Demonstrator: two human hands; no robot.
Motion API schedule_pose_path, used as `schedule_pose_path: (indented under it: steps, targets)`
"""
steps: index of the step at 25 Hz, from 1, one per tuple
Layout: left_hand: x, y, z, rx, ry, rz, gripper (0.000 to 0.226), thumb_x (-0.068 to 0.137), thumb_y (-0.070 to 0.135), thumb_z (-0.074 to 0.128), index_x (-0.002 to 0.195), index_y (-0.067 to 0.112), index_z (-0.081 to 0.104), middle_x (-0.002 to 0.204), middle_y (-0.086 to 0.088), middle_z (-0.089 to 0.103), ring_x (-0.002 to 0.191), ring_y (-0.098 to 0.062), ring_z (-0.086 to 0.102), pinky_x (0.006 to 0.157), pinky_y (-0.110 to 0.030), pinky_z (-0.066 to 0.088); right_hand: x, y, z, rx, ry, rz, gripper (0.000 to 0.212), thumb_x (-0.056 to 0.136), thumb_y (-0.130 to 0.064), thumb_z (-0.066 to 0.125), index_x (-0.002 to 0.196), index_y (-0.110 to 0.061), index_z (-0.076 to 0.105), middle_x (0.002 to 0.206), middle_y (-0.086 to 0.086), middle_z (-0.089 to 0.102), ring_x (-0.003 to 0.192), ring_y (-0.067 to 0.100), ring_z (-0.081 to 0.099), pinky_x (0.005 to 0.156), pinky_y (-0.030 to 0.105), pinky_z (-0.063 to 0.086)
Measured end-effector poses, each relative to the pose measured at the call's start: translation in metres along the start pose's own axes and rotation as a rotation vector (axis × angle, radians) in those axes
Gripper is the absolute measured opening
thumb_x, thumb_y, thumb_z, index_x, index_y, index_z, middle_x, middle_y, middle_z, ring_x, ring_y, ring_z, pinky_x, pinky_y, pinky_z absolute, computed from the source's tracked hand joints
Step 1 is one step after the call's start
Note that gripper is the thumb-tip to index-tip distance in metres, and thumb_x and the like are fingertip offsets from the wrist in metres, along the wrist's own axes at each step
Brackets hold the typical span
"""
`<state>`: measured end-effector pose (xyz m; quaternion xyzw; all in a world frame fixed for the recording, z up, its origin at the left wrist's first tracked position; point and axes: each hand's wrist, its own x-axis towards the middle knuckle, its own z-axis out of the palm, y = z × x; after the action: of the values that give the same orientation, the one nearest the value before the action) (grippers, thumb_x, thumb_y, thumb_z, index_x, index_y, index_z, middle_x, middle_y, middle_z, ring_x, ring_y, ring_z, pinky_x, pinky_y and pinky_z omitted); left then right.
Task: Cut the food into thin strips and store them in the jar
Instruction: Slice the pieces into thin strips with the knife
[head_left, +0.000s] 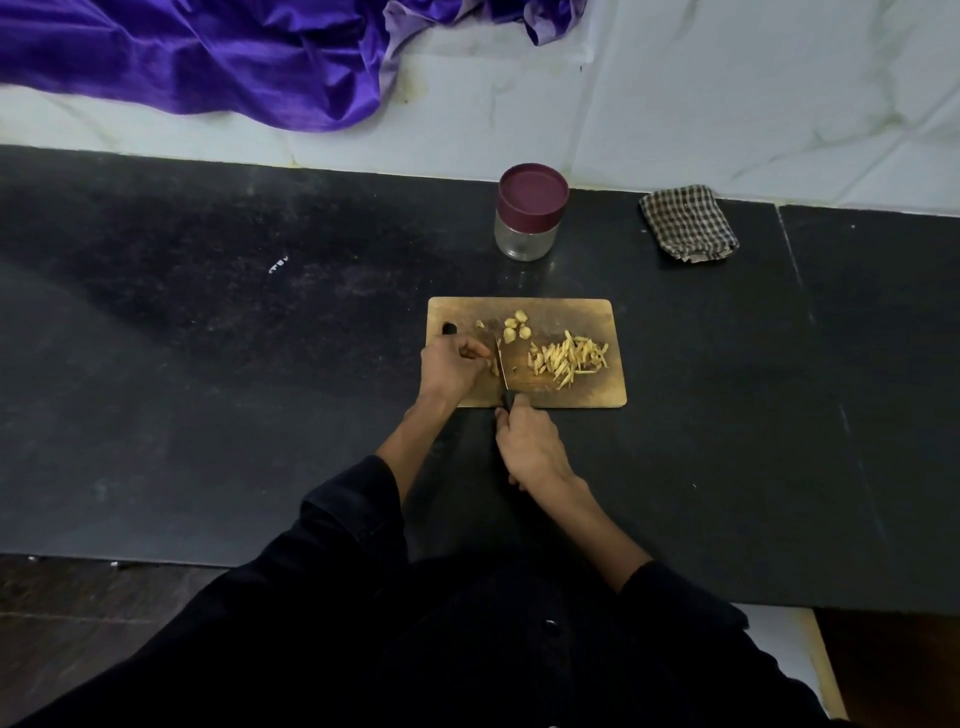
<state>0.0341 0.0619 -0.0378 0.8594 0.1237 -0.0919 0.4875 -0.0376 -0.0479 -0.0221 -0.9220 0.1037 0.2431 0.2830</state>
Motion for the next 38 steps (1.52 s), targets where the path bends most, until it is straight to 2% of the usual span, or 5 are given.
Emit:
schedule_pose_path:
  steps: [16,23,30,35,38]
  targets:
    - [-0.001,0.008,0.006,0.062,0.059,-0.004,0.007,0.081,0.002,0.068,0.085,0.007,0.072,0.090,-0.004,0.072,0.082,-0.008,0.062,0.078,-0.016,0.045,0.005,0.001,0.004,-0.026,-0.046,0.084,0.032,0.105,-0.026,0.041,0.126,-0.003,0.047,0.123,0.021,0.060,0.113,0.037,0.059,0.087,0.046,0.049]
    - [-0.002,0.006,0.006,0.071,0.057,-0.010,0.008,0.081,0.002,0.069,0.086,0.008,0.072,0.091,-0.003,0.070,0.079,-0.003,0.056,0.074,-0.013,0.042,0.005,0.020,-0.011,0.035,0.076,0.118,0.028,0.104,-0.032,0.037,0.115,-0.008,0.047,0.102,0.016,0.064,0.084,0.035,0.069,0.075,0.053,0.058]
    - [-0.002,0.002,0.003,0.066,0.039,0.026,0.009,0.083,0.003,0.066,0.088,0.008,0.071,0.091,-0.003,0.071,0.082,-0.005,0.060,0.077,-0.014,0.045,0.008,-0.005,-0.007,0.020,-0.029,0.018,0.028,0.104,-0.030,0.039,0.116,-0.006,0.049,0.100,0.017,0.067,0.081,0.034,0.071,0.072,0.052,0.059]
    - [-0.002,0.000,0.005,0.075,0.048,0.038,0.009,0.083,0.003,0.066,0.088,0.009,0.071,0.090,-0.001,0.070,0.080,-0.004,0.059,0.067,-0.004,0.041,0.003,-0.007,-0.013,0.146,-0.113,0.134,0.029,0.105,-0.027,0.038,0.120,-0.005,0.048,0.093,0.018,0.068,0.057,0.025,0.068,0.043,0.033,0.054]
    - [-0.002,0.000,0.006,0.079,0.044,0.027,0.009,0.083,0.004,0.067,0.088,0.010,0.070,0.090,0.000,0.069,0.079,-0.003,0.058,0.065,-0.003,0.040,-0.006,0.004,-0.019,0.217,-0.132,0.200,0.032,0.106,-0.030,0.037,0.125,-0.006,0.047,0.087,0.015,0.067,0.049,0.019,0.062,0.037,0.026,0.045]
